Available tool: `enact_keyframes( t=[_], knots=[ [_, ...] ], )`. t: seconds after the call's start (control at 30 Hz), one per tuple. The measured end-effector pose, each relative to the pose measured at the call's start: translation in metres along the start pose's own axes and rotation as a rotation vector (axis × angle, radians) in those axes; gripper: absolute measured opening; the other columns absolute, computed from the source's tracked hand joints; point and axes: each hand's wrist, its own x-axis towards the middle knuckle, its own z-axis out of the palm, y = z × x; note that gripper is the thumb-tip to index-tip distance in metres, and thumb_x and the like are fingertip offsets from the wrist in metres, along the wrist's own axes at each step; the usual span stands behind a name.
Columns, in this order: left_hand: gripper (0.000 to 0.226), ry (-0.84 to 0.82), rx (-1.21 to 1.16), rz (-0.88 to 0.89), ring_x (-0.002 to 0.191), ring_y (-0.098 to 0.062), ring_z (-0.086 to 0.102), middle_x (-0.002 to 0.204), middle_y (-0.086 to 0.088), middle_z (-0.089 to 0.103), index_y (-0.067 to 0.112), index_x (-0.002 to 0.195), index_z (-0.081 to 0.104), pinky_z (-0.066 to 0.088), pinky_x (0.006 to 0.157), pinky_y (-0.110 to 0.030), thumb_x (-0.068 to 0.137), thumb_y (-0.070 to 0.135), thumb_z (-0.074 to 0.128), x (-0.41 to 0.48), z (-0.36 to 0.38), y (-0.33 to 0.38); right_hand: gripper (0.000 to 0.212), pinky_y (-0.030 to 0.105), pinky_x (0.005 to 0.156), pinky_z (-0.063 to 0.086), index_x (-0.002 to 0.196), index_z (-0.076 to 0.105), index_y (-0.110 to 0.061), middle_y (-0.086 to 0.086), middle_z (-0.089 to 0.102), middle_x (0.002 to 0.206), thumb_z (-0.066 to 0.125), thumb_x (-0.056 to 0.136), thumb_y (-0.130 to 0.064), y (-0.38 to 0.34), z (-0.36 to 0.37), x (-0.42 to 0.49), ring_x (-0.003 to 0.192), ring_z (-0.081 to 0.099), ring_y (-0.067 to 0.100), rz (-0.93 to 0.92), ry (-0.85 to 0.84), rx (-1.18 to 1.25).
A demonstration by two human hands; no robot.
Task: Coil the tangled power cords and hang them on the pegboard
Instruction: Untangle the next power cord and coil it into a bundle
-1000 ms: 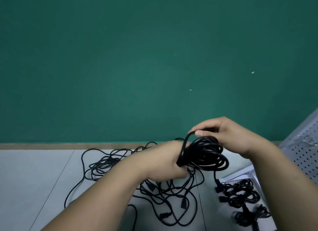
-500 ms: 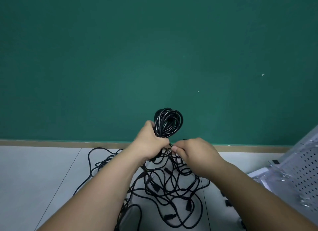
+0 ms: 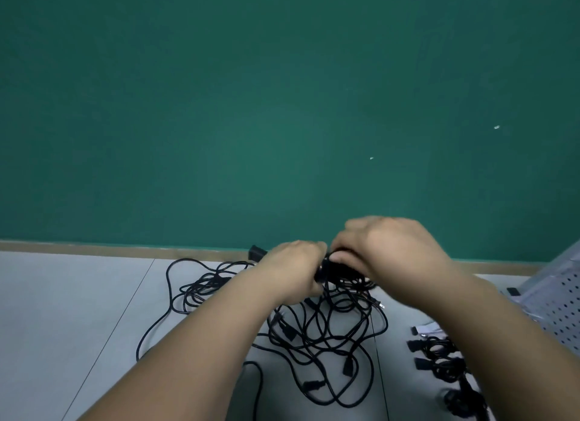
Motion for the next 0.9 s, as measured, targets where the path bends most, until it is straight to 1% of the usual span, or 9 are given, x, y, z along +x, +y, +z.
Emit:
enact_keyframes(
  t=[0.13, 0.2, 0.27, 0.43, 0.53, 0.6, 0.67, 0.77, 0.9],
  knots=[
    [0.026, 0.033, -0.045, 0.191, 0.081, -0.018, 0.053, 0.085, 0.009, 0.053, 0.032, 0.089, 0.045, 0.038, 0.069, -0.032, 0.086, 0.027, 0.070, -0.007, -0.004, 0.017, 0.025, 0.034, 0.067, 0.047, 0.095, 0.077, -0.044, -0.014, 0.061, 0.084, 0.071, 0.086, -0.066, 0.044, 0.013, -0.011, 0.079, 0.061, 0.012, 0.108, 0.085, 0.434],
    [0.026, 0.085, -0.032, 0.272, 0.086, -0.015, 0.053, 0.087, 0.012, 0.051, 0.033, 0.088, 0.045, 0.041, 0.072, -0.031, 0.087, 0.031, 0.070, -0.010, -0.007, 0.021, 0.017, 0.036, 0.068, 0.047, 0.087, 0.081, -0.038, -0.009, 0.062, 0.076, 0.085, 0.080, -0.053, 0.059, 0.015, -0.015, 0.069, 0.058, 0.017, 0.144, 0.083, 0.733],
    [0.019, 0.110, -0.035, 0.347, 0.095, -0.013, 0.057, 0.092, 0.013, 0.055, 0.031, 0.094, 0.052, 0.046, 0.078, -0.030, 0.088, 0.035, 0.070, -0.013, -0.007, 0.026, 0.009, 0.025, 0.062, 0.044, 0.087, 0.084, -0.025, -0.009, 0.066, 0.071, 0.088, 0.082, -0.032, 0.068, 0.017, -0.019, 0.062, 0.055, 0.008, 0.154, 0.014, 0.958],
    [0.023, 0.144, -0.305, 0.304, 0.092, -0.007, 0.058, 0.096, 0.015, 0.059, 0.033, 0.101, 0.052, 0.053, 0.082, -0.036, 0.090, 0.036, 0.072, -0.022, -0.012, 0.034, 0.006, 0.026, 0.075, 0.057, 0.093, 0.084, -0.014, 0.006, 0.081, 0.091, 0.081, 0.091, -0.009, 0.072, 0.030, -0.023, 0.082, 0.074, 0.015, 0.251, 0.015, 1.175],
    [0.031, 0.191, -0.549, 0.103, 0.095, -0.003, 0.063, 0.102, 0.015, 0.065, 0.035, 0.114, 0.054, 0.056, 0.085, -0.034, 0.090, 0.040, 0.074, -0.024, -0.018, 0.031, 0.021, 0.025, 0.074, 0.055, 0.083, 0.081, -0.018, 0.000, 0.078, 0.079, 0.074, 0.095, -0.002, 0.066, 0.045, -0.020, 0.074, 0.068, 0.006, 0.341, 0.058, 1.115],
    [0.046, 0.228, -0.686, -0.032, 0.095, -0.006, 0.065, 0.103, 0.014, 0.067, 0.034, 0.122, 0.046, 0.056, 0.085, -0.034, 0.087, 0.041, 0.076, -0.022, -0.018, 0.027, 0.034, 0.028, 0.068, 0.045, 0.071, 0.076, -0.033, -0.006, 0.067, 0.066, 0.069, 0.101, -0.018, 0.061, 0.059, -0.017, 0.064, 0.054, 0.007, 0.396, 0.013, 0.940],
    [0.059, 0.264, -0.744, -0.135, 0.098, -0.006, 0.066, 0.105, 0.014, 0.068, 0.032, 0.128, 0.037, 0.055, 0.086, -0.033, 0.085, 0.040, 0.077, -0.018, -0.017, 0.021, 0.029, 0.026, 0.064, 0.042, 0.082, 0.078, -0.048, -0.014, 0.067, 0.067, 0.065, 0.104, -0.035, 0.049, 0.071, -0.012, 0.062, 0.053, 0.004, 0.388, -0.081, 0.830],
    [0.072, 0.249, -0.767, -0.222, 0.095, -0.010, 0.067, 0.105, 0.011, 0.070, 0.035, 0.134, 0.030, 0.056, 0.084, -0.033, 0.082, 0.032, 0.080, -0.012, -0.016, 0.007, 0.024, 0.027, 0.068, 0.048, 0.096, 0.077, -0.040, -0.022, 0.068, 0.072, 0.057, 0.107, -0.047, 0.027, 0.076, -0.004, 0.069, 0.060, 0.002, 0.312, -0.122, 0.696],
    [0.079, 0.217, -0.717, -0.245, 0.074, -0.011, 0.062, 0.102, 0.008, 0.069, 0.038, 0.135, 0.026, 0.049, 0.067, -0.029, 0.080, 0.026, 0.081, -0.009, -0.015, -0.005, 0.031, 0.038, 0.067, 0.050, 0.097, 0.065, -0.026, -0.004, 0.062, 0.072, 0.045, 0.111, -0.046, 0.010, 0.063, 0.001, 0.071, 0.057, 0.017, 0.217, -0.153, 0.358]
  ],
)
